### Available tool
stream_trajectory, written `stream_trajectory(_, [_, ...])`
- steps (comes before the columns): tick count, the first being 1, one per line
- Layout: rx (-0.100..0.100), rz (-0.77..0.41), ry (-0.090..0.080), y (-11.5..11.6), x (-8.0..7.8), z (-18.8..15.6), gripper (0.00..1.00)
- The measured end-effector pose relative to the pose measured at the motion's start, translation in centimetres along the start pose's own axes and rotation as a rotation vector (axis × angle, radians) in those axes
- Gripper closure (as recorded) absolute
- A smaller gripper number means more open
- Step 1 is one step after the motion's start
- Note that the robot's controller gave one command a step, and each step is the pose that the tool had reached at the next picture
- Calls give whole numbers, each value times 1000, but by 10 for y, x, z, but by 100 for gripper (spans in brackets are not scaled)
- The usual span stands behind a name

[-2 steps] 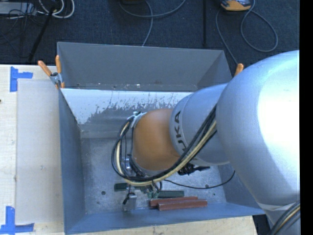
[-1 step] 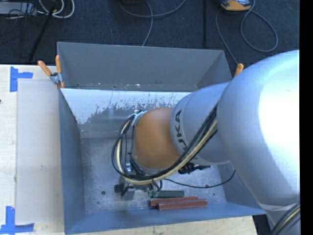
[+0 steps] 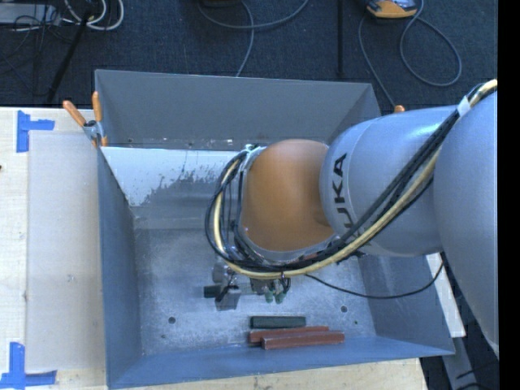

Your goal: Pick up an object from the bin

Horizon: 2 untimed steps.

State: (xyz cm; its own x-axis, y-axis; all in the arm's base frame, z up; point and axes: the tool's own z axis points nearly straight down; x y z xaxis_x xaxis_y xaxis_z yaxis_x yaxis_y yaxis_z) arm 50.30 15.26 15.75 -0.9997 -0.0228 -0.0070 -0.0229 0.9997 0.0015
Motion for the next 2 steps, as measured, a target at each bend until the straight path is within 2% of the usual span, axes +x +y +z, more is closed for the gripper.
stream_trajectory(1, [-1,-10,-1,8,-10,-89,100])
stream_trajectory(2, [0,-284,6,40,-12,-80,100])
